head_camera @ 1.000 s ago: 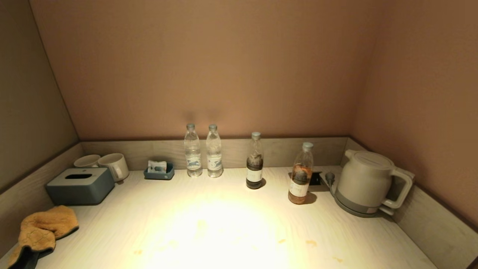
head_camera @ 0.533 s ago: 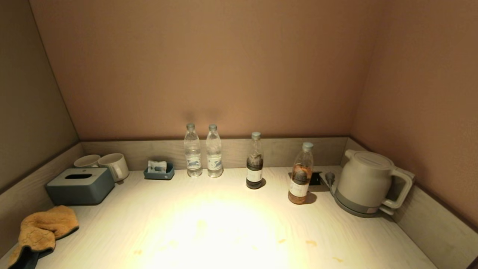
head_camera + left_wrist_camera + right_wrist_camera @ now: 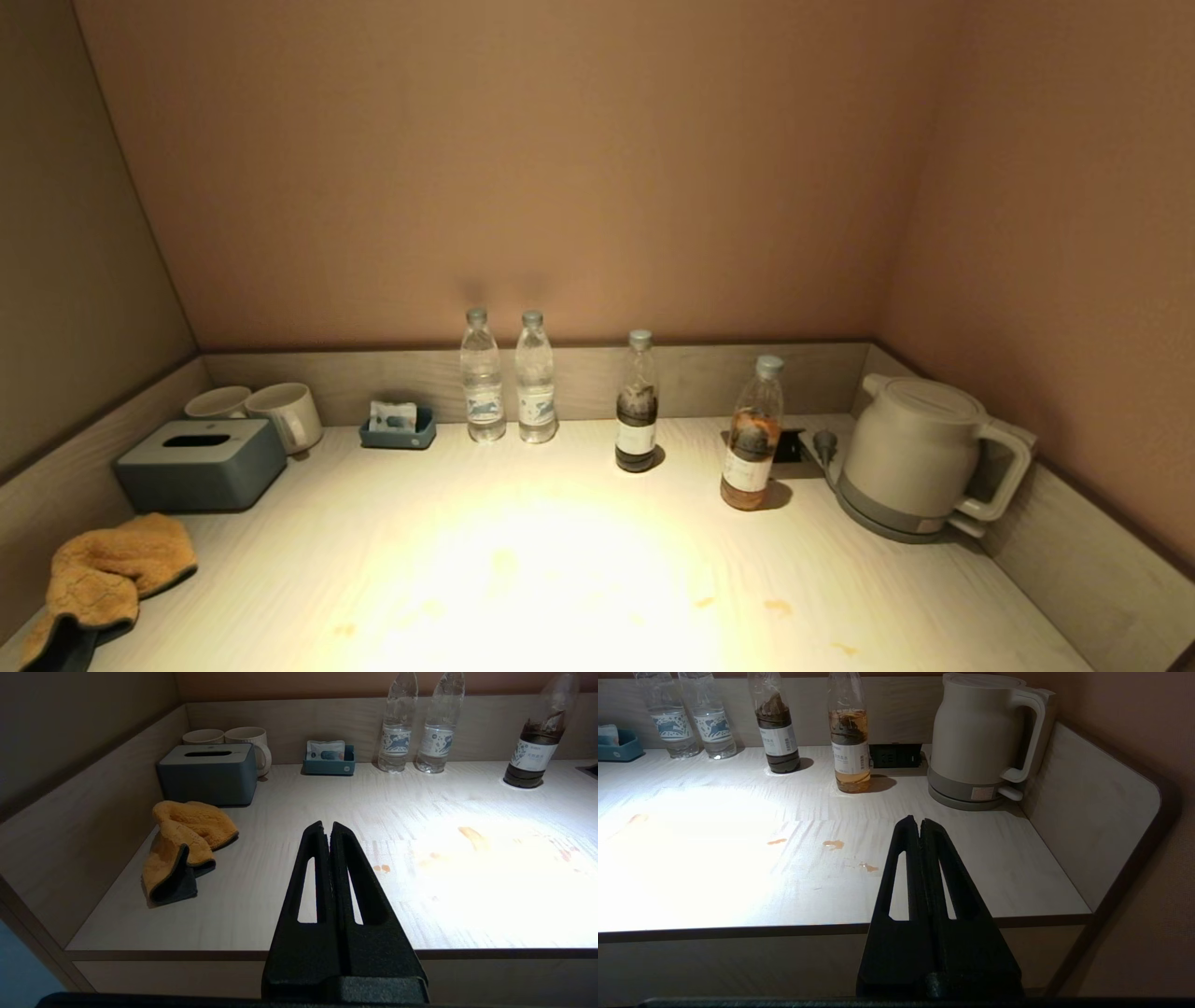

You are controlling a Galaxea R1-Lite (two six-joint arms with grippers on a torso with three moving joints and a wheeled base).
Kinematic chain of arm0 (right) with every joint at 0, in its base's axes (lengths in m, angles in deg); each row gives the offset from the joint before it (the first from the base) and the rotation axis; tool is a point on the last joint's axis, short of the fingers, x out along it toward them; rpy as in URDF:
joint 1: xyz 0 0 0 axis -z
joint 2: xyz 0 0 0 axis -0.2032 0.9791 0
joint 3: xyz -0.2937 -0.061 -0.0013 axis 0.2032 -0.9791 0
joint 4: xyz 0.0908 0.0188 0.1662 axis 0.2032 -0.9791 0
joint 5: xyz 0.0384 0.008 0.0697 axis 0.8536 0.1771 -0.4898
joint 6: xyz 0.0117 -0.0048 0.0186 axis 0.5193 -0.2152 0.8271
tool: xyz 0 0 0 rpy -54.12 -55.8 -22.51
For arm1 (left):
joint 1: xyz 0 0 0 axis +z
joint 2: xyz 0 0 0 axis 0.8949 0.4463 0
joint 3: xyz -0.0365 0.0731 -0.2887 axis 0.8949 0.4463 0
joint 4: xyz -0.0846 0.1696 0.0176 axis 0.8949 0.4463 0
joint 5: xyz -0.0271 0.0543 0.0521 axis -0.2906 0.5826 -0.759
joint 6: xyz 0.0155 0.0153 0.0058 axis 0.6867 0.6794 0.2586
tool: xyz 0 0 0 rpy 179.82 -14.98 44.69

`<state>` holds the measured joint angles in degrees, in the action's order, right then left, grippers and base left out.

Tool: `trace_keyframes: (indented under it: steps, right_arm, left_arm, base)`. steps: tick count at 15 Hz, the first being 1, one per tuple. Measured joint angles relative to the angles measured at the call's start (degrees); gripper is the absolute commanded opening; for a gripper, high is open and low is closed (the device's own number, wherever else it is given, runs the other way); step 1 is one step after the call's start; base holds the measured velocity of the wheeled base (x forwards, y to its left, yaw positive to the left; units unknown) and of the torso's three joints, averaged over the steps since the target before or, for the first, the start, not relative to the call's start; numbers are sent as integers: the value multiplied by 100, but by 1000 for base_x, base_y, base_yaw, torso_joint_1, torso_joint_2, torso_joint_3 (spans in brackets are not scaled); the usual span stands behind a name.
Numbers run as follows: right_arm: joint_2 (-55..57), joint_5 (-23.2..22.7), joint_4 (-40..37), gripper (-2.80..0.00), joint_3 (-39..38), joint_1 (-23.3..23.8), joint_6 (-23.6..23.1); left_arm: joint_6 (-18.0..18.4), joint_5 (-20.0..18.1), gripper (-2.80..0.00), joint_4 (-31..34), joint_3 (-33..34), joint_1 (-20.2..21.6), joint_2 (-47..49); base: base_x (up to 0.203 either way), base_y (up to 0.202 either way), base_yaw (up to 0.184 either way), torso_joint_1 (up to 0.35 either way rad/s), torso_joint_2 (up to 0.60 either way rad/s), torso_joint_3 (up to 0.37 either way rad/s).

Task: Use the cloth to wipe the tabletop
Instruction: Pick up the tablecloth

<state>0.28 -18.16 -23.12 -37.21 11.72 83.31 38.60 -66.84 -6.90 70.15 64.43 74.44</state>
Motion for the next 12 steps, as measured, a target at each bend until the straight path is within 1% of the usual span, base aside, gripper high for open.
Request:
trace_keyframes:
  steps: [2, 5, 7, 10, 12]
  right_arm:
    - [0, -2, -1, -280, 0, 0, 2]
    - [0, 0, -1, -280, 0, 0, 4]
    - [0, -2, -1, -280, 0, 0, 2]
    - [0, 0, -3, -280, 0, 0, 2]
    - [0, 0, -1, -280, 0, 5, 4]
  left_arm:
    - [-5, 22, -280, 473, -515, 0, 156]
    - [-139, 206, -280, 669, -1089, 0, 647]
    - [-400, 434, -280, 666, -1344, 2, 1257]
    - [-881, 772, -280, 635, -1695, 21, 2708]
    - [-1266, 863, -280, 402, -1980, 150, 3800]
  base:
    - [0, 0, 0, 0, 0, 0]
    - [0, 0, 0, 0, 0, 0]
    - [0, 0, 0, 0, 0, 0]
    - [0, 0, 0, 0, 0, 0]
    - [0, 0, 0, 0, 0, 0]
